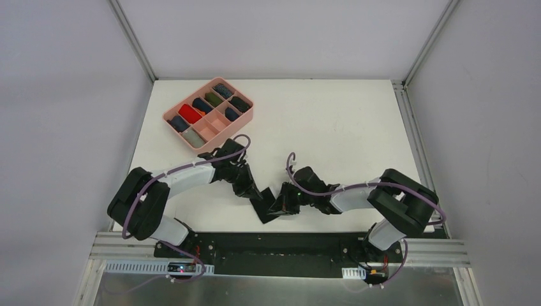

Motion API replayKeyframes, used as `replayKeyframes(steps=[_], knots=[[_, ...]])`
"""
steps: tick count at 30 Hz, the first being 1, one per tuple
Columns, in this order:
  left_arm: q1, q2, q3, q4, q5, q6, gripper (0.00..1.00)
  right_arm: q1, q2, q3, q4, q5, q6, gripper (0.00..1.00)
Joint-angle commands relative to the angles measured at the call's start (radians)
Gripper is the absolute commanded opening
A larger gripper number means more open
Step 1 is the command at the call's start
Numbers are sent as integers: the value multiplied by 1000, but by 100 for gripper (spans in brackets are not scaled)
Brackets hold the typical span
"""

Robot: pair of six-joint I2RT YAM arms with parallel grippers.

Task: Roll the underwear
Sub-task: Roll the underwear to the center of the board.

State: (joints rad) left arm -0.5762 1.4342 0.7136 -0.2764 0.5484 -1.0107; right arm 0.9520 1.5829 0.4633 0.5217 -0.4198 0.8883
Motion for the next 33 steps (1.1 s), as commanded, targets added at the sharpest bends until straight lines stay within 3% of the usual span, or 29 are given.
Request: replayKeyframes(steps=[1, 3, 4, 7, 11, 16, 22, 27, 33], knots=[[-2, 59, -10, 2, -28, 16, 0, 1, 16, 17, -209, 59, -134, 0], [-1, 93, -22, 16, -43, 19, 0, 5, -16, 35, -270, 78, -161, 0], [-3, 121, -33, 29, -48, 18, 0, 16, -79, 57, -347, 119, -192, 11], [-7, 127, -45, 30, -57, 13, 0, 43, -184, 101, -485, 225, -237, 26], [-12, 121, -57, 30, -61, 6, 0, 110, -305, 175, -651, 396, -299, 42], [-16, 127, -57, 37, -53, 3, 0, 233, -319, 309, -784, 589, -407, 45], [-17, 136, -55, 45, -43, 3, 0, 389, -196, 457, -844, 734, -551, 51], [-17, 143, -51, 46, -39, 4, 0, 442, -58, 565, -887, 788, -622, 56], [-16, 145, -51, 46, -35, 2, 0, 465, 52, 582, -888, 832, -644, 62]])
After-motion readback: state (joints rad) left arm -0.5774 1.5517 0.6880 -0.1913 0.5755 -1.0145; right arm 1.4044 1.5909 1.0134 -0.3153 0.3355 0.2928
